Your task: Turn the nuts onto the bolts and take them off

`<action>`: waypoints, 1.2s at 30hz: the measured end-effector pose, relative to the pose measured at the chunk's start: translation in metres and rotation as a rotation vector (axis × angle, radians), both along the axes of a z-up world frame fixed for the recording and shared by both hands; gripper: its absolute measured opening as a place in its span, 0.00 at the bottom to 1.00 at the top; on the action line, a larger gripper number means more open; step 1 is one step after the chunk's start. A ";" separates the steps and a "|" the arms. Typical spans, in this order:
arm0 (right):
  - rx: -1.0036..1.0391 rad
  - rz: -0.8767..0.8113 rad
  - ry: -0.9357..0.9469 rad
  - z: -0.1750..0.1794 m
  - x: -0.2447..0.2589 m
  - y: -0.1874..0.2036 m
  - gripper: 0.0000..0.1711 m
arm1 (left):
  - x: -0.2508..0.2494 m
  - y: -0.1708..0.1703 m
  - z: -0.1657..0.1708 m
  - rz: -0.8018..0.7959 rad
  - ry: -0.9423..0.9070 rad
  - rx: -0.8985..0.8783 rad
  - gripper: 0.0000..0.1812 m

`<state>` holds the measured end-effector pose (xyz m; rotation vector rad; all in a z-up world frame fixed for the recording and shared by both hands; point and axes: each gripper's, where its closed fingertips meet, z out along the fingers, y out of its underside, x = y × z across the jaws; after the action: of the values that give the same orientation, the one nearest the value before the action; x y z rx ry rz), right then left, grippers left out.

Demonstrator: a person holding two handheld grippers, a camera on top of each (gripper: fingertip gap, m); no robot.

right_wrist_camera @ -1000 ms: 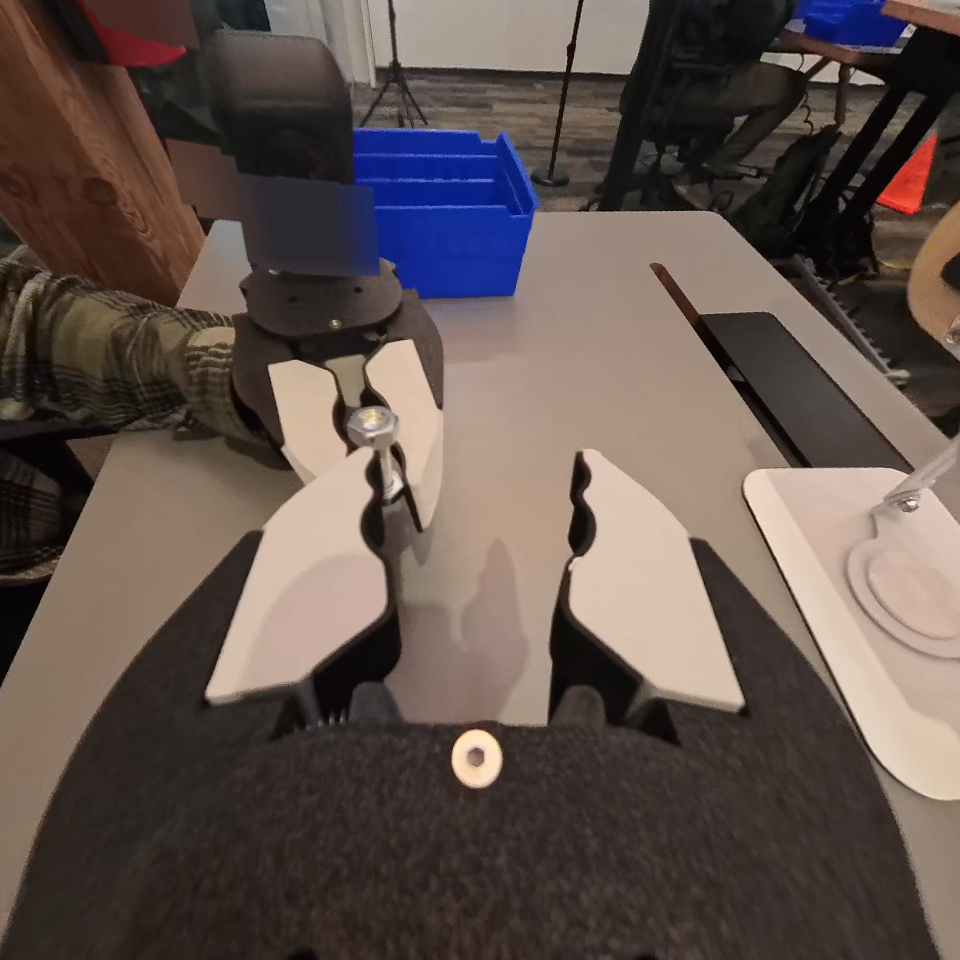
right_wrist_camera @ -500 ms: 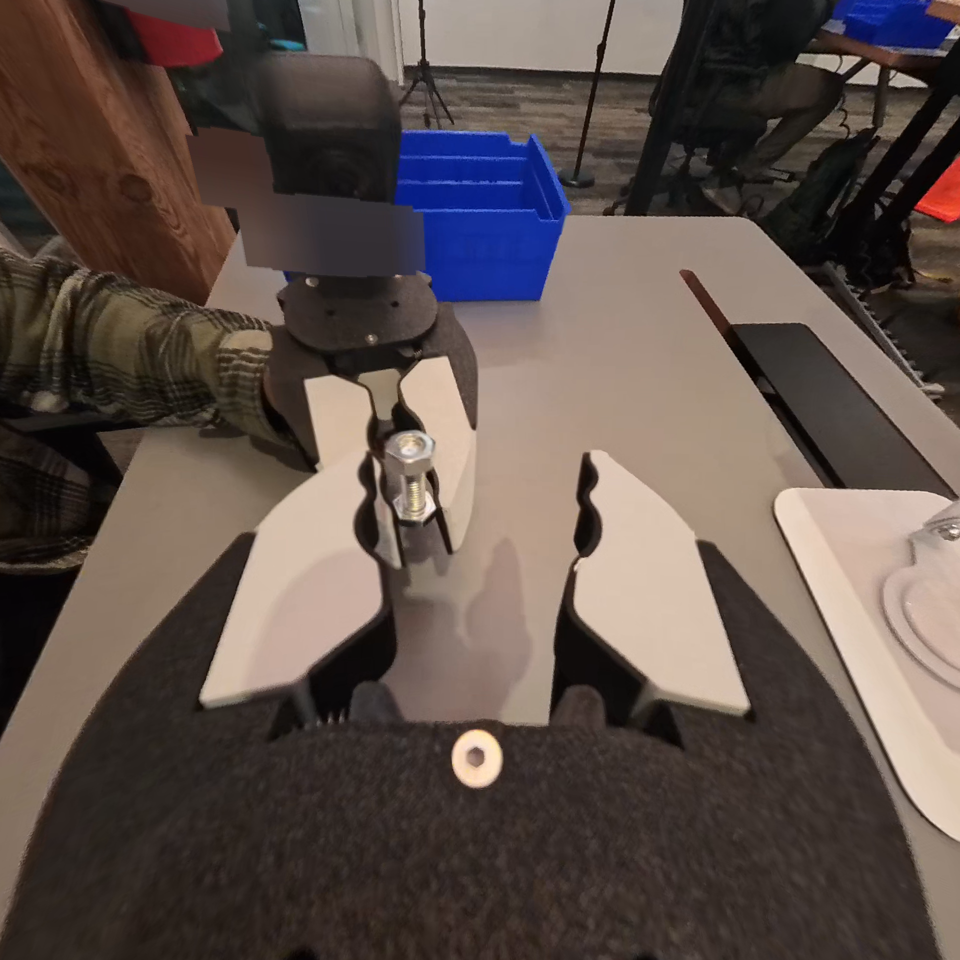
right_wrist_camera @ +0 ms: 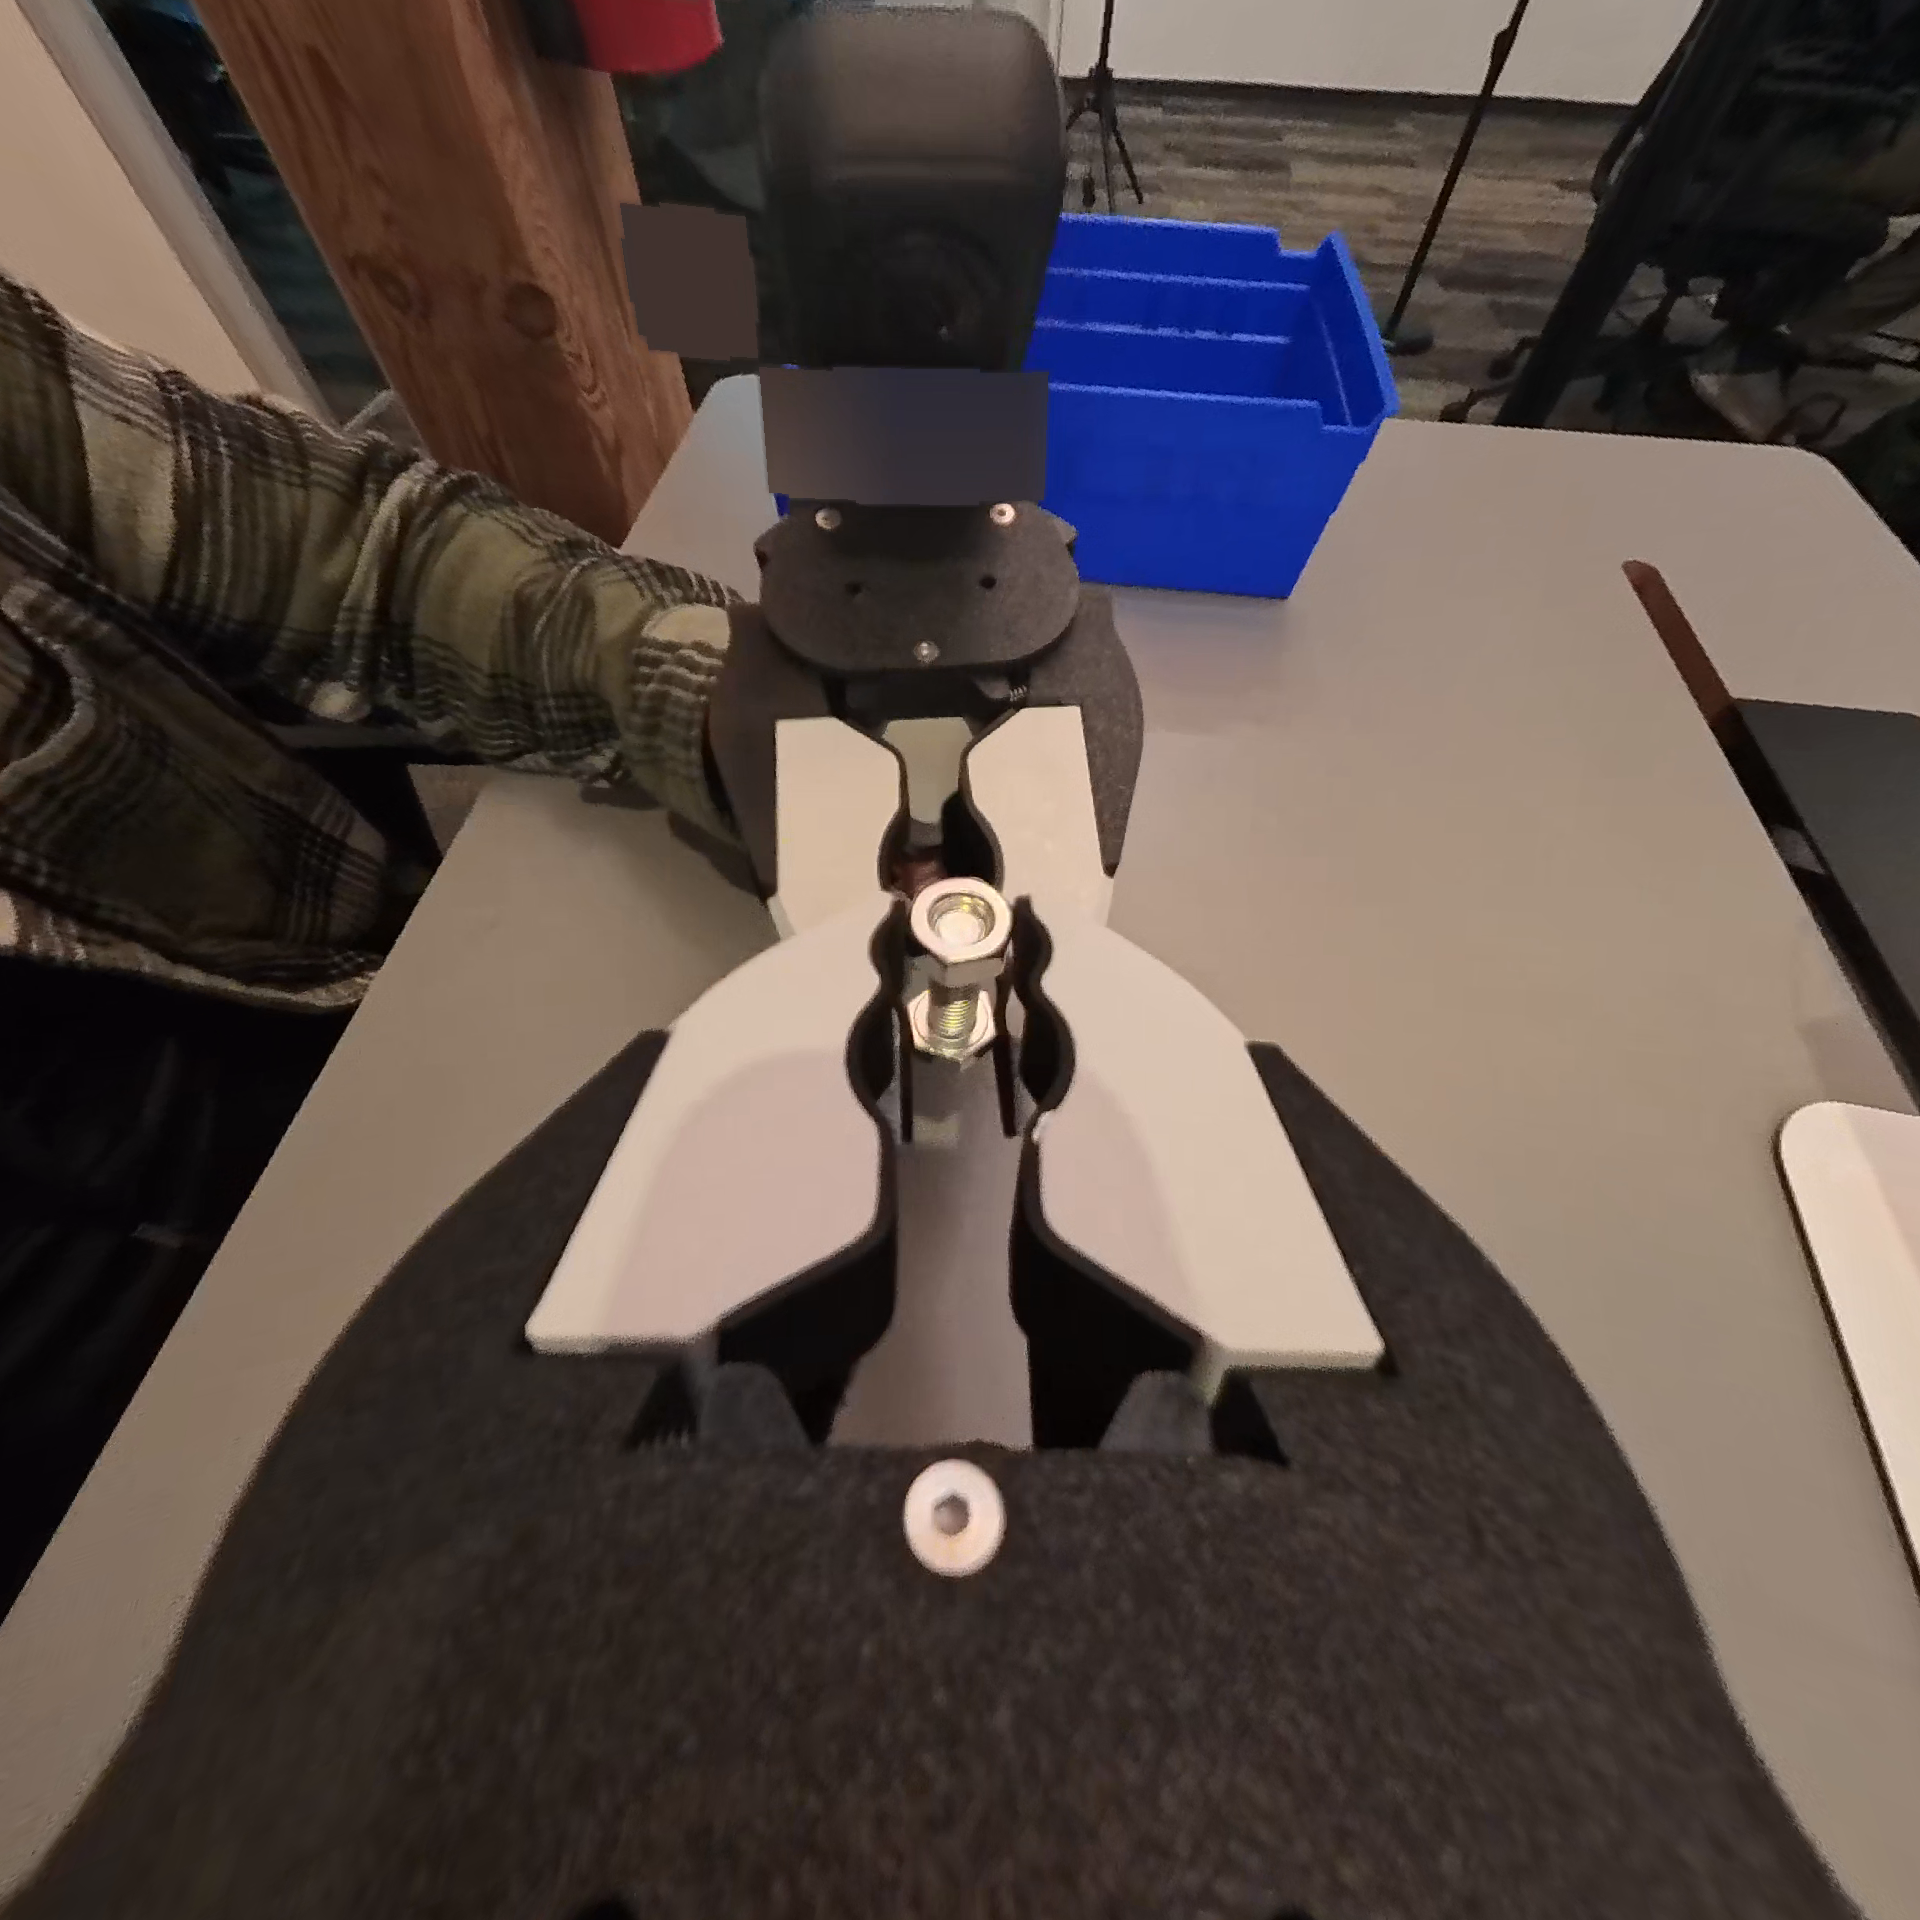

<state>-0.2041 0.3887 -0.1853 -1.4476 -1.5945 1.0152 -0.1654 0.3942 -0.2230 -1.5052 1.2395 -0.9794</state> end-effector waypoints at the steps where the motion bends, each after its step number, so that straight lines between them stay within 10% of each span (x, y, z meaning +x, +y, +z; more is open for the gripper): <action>1: 0.003 0.010 0.007 0.001 0.000 0.000 0.11 | 0.000 -0.001 0.000 -0.004 -0.002 0.004 0.10; 14: 0.004 -0.110 0.051 0.009 0.012 0.024 0.45 | 0.001 -0.002 0.001 -0.014 -0.007 0.007 0.10; 36: 0.036 -0.154 0.074 0.018 0.016 0.030 0.42 | 0.001 -0.002 -0.001 -0.009 -0.006 -0.005 0.10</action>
<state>-0.1880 0.4182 -0.1670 -1.4674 -1.4184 0.9355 -0.1642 0.3926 -0.2237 -1.5006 1.2408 -0.9931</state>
